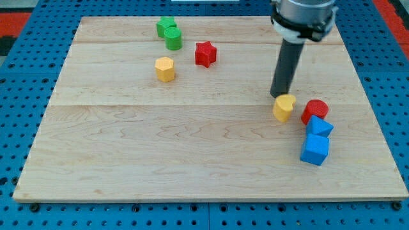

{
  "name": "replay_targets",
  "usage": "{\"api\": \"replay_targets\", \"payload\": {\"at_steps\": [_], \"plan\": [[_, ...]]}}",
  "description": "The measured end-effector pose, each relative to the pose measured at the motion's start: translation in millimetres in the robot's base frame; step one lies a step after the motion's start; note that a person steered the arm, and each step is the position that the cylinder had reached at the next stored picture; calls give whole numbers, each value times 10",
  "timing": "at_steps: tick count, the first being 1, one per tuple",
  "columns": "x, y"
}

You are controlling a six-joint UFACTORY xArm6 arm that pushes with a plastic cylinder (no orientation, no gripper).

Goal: Slide the yellow hexagon to the bottom left of the yellow heart

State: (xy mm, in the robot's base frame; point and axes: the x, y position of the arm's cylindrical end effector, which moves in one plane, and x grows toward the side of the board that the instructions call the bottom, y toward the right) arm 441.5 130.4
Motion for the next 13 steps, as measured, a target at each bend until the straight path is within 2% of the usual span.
{"api": "replay_targets", "payload": {"at_steps": [1,2,4,5,6,7,8,9,11,12,13], "plan": [[385,-142],[360,-102],[-318,-1139],[-981,-1429],[-1397,-2055],[-1254,-2381],[-754,-1988],[-360,-1159],[-997,-1503],[-361,-1752],[239,-919]]}}
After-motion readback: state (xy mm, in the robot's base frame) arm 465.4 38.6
